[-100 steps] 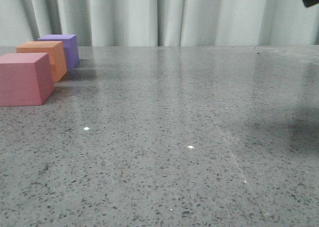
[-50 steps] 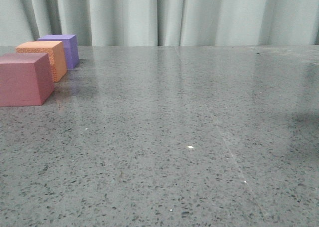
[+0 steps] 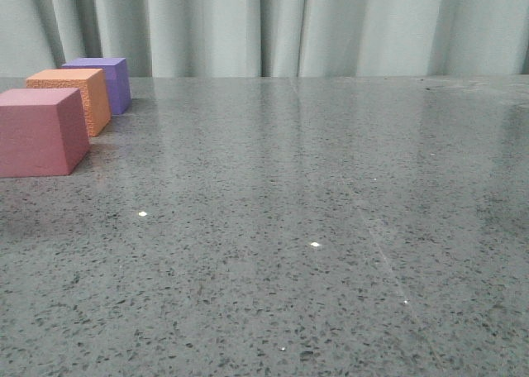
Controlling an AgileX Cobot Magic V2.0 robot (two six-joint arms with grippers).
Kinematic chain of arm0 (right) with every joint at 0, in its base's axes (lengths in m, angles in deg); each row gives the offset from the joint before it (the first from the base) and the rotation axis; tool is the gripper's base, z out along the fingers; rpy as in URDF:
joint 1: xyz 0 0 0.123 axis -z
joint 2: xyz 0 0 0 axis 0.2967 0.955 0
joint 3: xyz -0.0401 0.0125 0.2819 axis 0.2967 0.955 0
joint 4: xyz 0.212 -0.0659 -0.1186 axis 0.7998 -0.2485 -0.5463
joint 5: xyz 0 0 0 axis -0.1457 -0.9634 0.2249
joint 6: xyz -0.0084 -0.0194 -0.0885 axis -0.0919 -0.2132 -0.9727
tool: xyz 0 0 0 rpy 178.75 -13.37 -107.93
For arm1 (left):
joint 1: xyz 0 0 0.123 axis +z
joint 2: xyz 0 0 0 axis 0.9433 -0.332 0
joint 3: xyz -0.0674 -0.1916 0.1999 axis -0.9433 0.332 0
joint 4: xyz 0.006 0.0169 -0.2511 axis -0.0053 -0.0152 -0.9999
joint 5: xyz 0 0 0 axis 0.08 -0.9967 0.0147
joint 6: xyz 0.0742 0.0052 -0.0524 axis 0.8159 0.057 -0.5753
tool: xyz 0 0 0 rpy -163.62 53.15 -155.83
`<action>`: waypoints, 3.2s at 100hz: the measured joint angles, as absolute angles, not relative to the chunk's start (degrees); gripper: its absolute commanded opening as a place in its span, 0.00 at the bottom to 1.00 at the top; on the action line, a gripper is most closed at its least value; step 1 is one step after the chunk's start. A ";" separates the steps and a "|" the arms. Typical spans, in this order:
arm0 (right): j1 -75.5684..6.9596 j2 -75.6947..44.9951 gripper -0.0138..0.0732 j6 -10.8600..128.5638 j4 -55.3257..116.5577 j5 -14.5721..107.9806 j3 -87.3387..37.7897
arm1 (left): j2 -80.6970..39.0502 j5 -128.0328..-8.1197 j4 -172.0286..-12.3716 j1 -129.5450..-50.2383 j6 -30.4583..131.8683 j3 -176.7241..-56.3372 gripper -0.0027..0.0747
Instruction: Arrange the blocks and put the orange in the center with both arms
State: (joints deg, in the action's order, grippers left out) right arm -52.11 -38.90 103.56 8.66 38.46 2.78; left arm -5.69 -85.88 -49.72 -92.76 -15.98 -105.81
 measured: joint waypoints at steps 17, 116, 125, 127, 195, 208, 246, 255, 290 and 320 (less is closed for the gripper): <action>-52.11 -42.55 0.02 103.56 8.49 42.14 6.85 | 1.54 -83.99 -49.63 -92.76 -15.98 -98.87 0.01; -52.11 -43.70 0.02 103.56 8.26 44.68 8.46 | 7.27 -83.64 -49.64 -92.76 -15.89 -94.15 0.01; -52.11 -43.70 0.02 103.56 8.26 44.77 8.46 | 8.85 -83.04 -52.23 -91.86 -12.92 -92.72 0.01; -52.11 -43.70 0.02 103.56 8.26 44.77 8.46 | 9.34 -82.75 -52.51 -91.51 -11.81 -92.20 0.01; -52.11 -43.70 0.02 103.56 8.26 44.96 8.46 | 26.73 -63.03 -69.20 -69.28 16.13 -70.76 0.01; -52.11 -43.70 0.02 103.56 8.26 44.96 8.46 | 30.65 -62.27 -69.20 -67.81 14.81 -66.55 0.01; -52.11 -43.70 0.02 103.56 8.26 45.00 8.46 | 36.98 -61.66 -68.17 -65.35 11.59 -59.10 0.01; -52.11 -43.70 0.02 103.56 8.26 45.10 8.46 | 36.98 -61.86 -68.17 -65.00 11.59 -59.10 0.01; -52.11 -43.70 0.02 103.56 8.26 45.10 8.46 | 36.98 -62.02 -67.99 -65.00 11.59 -59.10 0.01; -52.11 -43.70 0.02 103.56 8.26 45.10 8.46 | 36.98 -62.11 -67.99 -65.00 11.59 -59.10 0.01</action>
State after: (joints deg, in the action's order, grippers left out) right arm -52.11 -43.70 103.56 8.26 45.10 8.46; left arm 36.98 -62.11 -67.99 -65.00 11.59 -59.10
